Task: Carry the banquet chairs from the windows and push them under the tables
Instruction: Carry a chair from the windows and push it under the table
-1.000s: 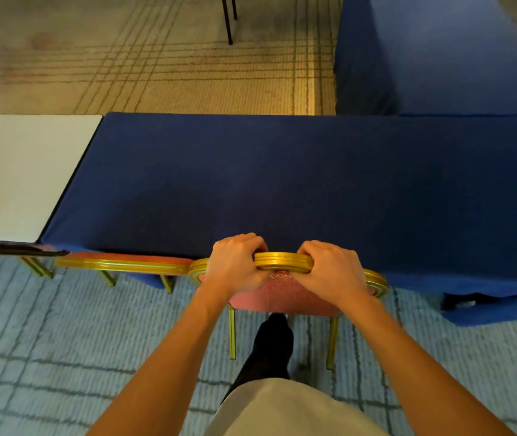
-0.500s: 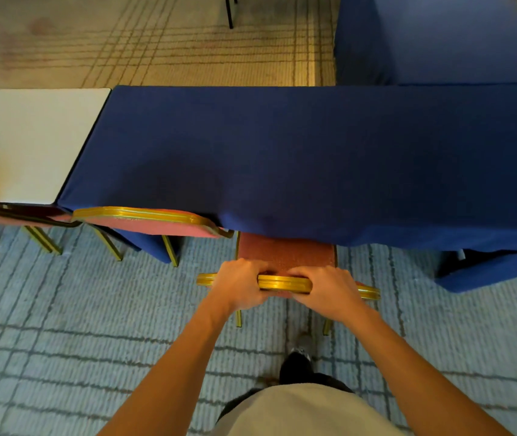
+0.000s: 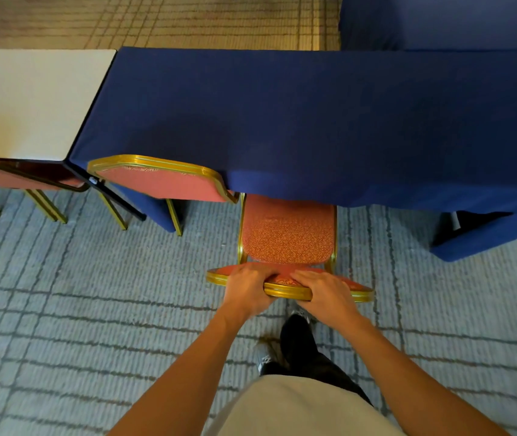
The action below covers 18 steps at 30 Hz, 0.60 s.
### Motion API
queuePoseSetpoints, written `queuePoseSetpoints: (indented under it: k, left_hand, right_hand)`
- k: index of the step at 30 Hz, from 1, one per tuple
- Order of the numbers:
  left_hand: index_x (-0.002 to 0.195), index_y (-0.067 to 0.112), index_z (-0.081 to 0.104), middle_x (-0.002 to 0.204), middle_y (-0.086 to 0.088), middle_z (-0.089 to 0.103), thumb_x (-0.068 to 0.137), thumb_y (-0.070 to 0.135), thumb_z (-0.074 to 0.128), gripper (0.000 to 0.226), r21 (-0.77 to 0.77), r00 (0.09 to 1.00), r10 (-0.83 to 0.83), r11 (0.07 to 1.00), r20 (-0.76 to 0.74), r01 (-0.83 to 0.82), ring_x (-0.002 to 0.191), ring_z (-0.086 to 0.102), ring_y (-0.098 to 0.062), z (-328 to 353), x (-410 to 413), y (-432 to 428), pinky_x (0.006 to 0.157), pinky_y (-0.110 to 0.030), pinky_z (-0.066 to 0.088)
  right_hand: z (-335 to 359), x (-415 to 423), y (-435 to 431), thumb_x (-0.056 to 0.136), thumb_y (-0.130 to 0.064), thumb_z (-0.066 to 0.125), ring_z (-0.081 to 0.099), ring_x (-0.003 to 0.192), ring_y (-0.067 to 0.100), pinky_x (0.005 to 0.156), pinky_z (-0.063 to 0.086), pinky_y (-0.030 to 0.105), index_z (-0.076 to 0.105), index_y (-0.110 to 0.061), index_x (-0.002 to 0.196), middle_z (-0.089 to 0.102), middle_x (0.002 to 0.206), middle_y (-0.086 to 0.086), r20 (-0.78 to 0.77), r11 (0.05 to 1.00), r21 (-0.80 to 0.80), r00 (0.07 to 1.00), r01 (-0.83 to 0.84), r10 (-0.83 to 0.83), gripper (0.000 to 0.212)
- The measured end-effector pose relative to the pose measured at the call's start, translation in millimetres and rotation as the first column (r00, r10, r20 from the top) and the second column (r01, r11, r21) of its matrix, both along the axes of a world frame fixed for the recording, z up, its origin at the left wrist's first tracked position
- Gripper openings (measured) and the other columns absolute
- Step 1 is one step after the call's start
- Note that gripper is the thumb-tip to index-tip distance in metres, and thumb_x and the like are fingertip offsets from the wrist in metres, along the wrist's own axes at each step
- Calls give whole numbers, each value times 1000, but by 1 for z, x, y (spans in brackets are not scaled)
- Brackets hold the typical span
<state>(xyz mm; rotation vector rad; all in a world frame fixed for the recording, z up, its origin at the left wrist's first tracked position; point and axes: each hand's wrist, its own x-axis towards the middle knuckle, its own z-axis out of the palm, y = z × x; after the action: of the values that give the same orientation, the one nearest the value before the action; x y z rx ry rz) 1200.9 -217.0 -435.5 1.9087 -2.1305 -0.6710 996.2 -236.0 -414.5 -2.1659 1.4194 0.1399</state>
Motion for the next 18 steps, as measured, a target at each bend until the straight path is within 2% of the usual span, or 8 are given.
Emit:
queuePoseSetpoints:
  k: [4, 7, 10, 12, 15, 16, 18]
  left_hand:
    - [116, 37, 72, 105, 12, 75, 81, 64, 70, 45, 18, 999, 38, 999, 7, -38, 101, 67, -18, -8, 1, 10, 90, -36, 45]
    - [120, 36, 70, 110, 11, 74, 80, 58, 77, 46, 59, 999, 40, 998, -22, -38, 107, 64, -18, -4, 3, 8, 92, -36, 40]
    - [125, 34, 67, 120, 12, 69, 76, 59, 81, 57, 99, 986, 123, 989, -111, -112, 120, 56, -15, -5, 5, 18, 107, -38, 35]
    - [130, 26, 64, 131, 9, 61, 73, 58, 85, 69, 100, 934, 235, 971, -269, -215, 130, 47, -16, -11, 8, 34, 116, -39, 30]
    - [135, 22, 60, 142, 11, 45, 75, 63, 81, 76, 157, 799, 415, 909, -435, -386, 140, 33, -11, -8, 12, 55, 118, -34, 26]
    - [135, 23, 60, 144, 12, 42, 78, 62, 78, 72, 191, 758, 468, 882, -454, -430, 142, 29, -8, -6, 12, 62, 117, -31, 24]
    - [130, 26, 61, 144, 10, 43, 90, 51, 72, 49, 196, 674, 538, 833, -506, -518, 143, 29, -10, -2, 11, 71, 116, -34, 26]
  right_hand:
    - [3, 1, 9, 86, -44, 77, 61, 125, 17, 105, 44, 35, 63, -29, 138, 64, 138, -9, 112, 997, -31, 991, 74, -70, 56]
    - [10, 2, 8, 87, -48, 76, 59, 124, 16, 102, 44, 34, 60, -31, 140, 63, 138, -12, 103, 995, 66, 991, 79, -85, 58]
    - [11, 0, 19, 88, -45, 76, 59, 118, 13, 98, 49, 33, 56, -33, 142, 65, 131, -11, 244, 972, 151, 946, 179, -212, 59]
    - [9, 2, 34, 90, -47, 73, 56, 118, 7, 98, 48, 30, 54, -35, 142, 62, 130, -14, 375, 936, 197, 860, 293, -348, 57]
    - [17, 18, 55, 96, -42, 69, 57, 117, -3, 96, 47, 20, 61, -34, 133, 64, 125, -20, 555, 856, 250, 658, 452, -509, 39]
    - [22, 24, 60, 98, -37, 67, 59, 114, -3, 95, 49, 19, 64, -33, 129, 66, 122, -21, 600, 834, 275, 593, 478, -537, 32]
    - [30, 34, 67, 102, -30, 62, 65, 106, 2, 92, 53, 23, 67, -28, 122, 71, 113, -14, 674, 797, 334, 464, 503, -575, 21]
